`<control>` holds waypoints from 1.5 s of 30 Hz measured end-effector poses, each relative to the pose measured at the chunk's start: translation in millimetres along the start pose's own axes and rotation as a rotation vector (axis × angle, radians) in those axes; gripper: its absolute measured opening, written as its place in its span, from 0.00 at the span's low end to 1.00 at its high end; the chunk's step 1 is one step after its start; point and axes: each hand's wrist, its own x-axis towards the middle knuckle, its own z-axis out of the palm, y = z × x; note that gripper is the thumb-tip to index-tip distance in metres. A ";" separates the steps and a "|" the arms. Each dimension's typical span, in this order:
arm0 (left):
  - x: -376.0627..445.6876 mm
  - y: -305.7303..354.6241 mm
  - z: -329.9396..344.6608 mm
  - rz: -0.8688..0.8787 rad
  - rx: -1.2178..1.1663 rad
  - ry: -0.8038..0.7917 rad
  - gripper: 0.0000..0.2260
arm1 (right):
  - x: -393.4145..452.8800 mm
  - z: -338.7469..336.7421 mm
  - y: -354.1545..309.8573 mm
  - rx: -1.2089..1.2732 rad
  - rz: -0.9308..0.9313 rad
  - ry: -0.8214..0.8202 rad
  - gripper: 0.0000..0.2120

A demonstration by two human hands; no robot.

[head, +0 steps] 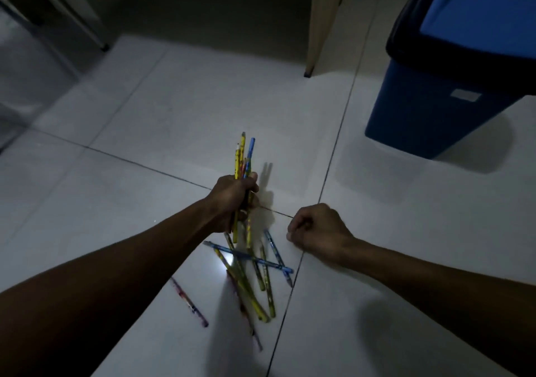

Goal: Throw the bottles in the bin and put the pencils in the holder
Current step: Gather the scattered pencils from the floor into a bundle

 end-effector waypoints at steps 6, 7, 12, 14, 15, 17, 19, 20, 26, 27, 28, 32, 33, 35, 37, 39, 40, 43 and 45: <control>-8.0 -18.1 -41.3 -0.028 -0.164 0.174 0.12 | -10.5 42.5 -19.5 -0.469 -0.226 -0.107 0.08; -10.8 -19.7 -48.9 -0.057 -0.220 0.180 0.12 | -9.6 48.2 -22.1 -0.541 -0.246 -0.104 0.10; -19.8 -32.5 -75.6 -0.139 -0.427 0.205 0.13 | -5.7 65.8 -26.6 -0.647 -0.249 -0.064 0.11; -22.2 -39.2 -78.1 -0.140 -0.466 0.212 0.16 | -6.8 68.3 -27.4 -0.666 -0.244 -0.062 0.11; -24.1 -42.8 -77.3 -0.134 -0.468 0.213 0.17 | -7.9 68.1 -27.0 -0.656 -0.235 -0.058 0.11; -29.4 -49.7 -72.4 -0.113 -0.452 0.224 0.18 | -9.0 66.2 -26.0 -0.546 -0.192 -0.031 0.11; -36.5 -56.1 -64.3 -0.089 -0.436 0.222 0.18 | -8.4 64.7 -26.9 -0.307 -0.128 -0.010 0.12; -40.2 -58.1 -59.1 -0.080 -0.418 0.202 0.16 | -7.9 64.4 -29.0 -0.176 -0.098 0.000 0.11; -50.3 -60.0 -36.6 -0.049 -0.293 0.085 0.11 | -8.0 72.9 -46.3 0.089 -0.090 -0.019 0.09; -49.2 -58.5 -36.5 -0.038 -0.288 0.085 0.09 | -8.2 74.1 -48.1 0.094 -0.090 -0.020 0.09; -47.7 -57.0 -37.8 -0.027 -0.283 0.094 0.08 | -8.2 74.7 -49.5 0.094 -0.085 -0.009 0.11; -36.9 -54.3 -52.5 -0.032 -0.240 0.211 0.08 | -4.2 65.1 -39.7 -0.144 0.014 0.112 0.18; -34.5 -54.7 -57.9 -0.041 -0.233 0.244 0.08 | -3.9 60.9 -35.1 -0.247 0.057 0.118 0.16; -30.6 -55.7 -69.0 -0.061 -0.235 0.283 0.07 | -6.1 53.6 -25.7 -0.379 0.127 0.121 0.11; -27.6 -55.9 -78.0 -0.070 -0.230 0.282 0.06 | -9.3 49.9 -17.1 -0.428 0.147 0.129 0.10; -25.9 -55.2 -82.4 -0.065 -0.216 0.253 0.06 | -11.8 48.1 -11.3 -0.435 0.142 0.130 0.12; -25.9 -54.1 -83.0 -0.059 -0.216 0.238 0.06 | -12.6 47.3 -9.7 -0.432 0.136 0.128 0.13; -26.1 -49.7 -78.4 -0.050 -0.244 0.176 0.07 | -12.5 47.2 -8.3 -0.496 0.079 0.134 0.11; -26.7 -45.9 -72.9 -0.050 -0.280 0.131 0.07 | -13.4 49.2 -9.1 -0.568 0.019 0.138 0.10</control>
